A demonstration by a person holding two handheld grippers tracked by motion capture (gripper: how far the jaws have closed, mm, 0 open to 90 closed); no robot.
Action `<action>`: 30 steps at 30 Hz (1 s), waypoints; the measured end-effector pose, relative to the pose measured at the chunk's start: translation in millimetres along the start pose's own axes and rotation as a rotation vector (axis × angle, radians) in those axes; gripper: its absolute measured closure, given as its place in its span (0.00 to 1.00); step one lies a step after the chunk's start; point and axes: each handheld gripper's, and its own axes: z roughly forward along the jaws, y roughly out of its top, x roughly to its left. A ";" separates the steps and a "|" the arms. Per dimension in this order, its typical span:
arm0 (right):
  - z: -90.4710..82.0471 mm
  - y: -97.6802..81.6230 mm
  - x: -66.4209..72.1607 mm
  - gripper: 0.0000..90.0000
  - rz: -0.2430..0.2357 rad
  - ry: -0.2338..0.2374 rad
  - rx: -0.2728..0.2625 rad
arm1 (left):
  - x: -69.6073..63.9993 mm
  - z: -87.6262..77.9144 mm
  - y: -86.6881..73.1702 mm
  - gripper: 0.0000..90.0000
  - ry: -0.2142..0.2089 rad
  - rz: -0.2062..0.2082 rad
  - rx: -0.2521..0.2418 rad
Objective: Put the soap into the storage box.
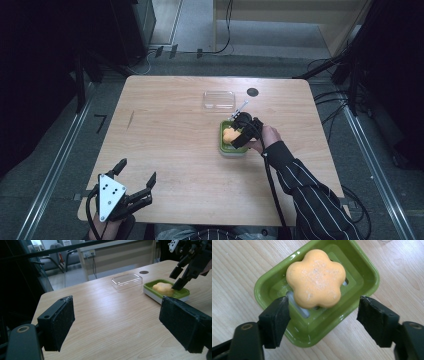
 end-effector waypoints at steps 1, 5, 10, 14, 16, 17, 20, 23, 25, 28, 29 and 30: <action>-3.4 -2.2 -0.9 0.27 0.014 0.002 0.006 | 0.1 0.0 0.0 0.15 0.000 -0.001 -0.001; -10.1 -6.7 -2.1 0.22 0.031 0.003 0.013 | 0.1 0.1 0.1 0.15 -0.002 -0.001 -0.001; -18.0 -12.8 -1.8 0.15 0.041 0.008 0.024 | 0.2 0.2 0.1 0.15 -0.002 -0.003 -0.001; -22.2 -16.1 -0.9 0.12 0.057 0.015 0.035 | 0.2 0.3 0.1 0.15 -0.002 -0.003 -0.001; -24.2 -20.6 -0.6 0.09 0.060 0.028 0.049 | 0.3 0.4 0.2 0.15 -0.003 -0.004 0.000; -24.9 -22.5 0.0 0.09 0.061 0.025 0.052 | 0.2 0.4 0.2 0.15 -0.003 -0.004 0.000; -26.9 -28.1 1.3 0.08 0.061 0.026 0.072 | 0.2 0.4 0.2 0.15 -0.002 -0.004 0.000; -29.3 -33.4 3.3 0.07 0.068 0.028 0.082 | 0.2 0.4 0.3 0.15 -0.002 -0.002 0.000; -31.2 -37.5 3.8 0.07 0.067 0.027 0.089 | 0.1 0.5 0.3 0.15 -0.002 -0.003 0.000; -34.5 -44.7 5.0 0.06 0.072 0.027 0.098 | 0.2 0.5 0.2 0.15 -0.002 -0.004 0.001; -35.5 -47.3 5.3 0.06 0.074 0.027 0.097 | 0.2 0.5 0.2 0.15 -0.002 -0.005 0.001; -36.5 -50.0 5.5 0.06 0.077 0.028 0.101 | 0.2 0.5 0.2 0.15 -0.002 -0.005 0.001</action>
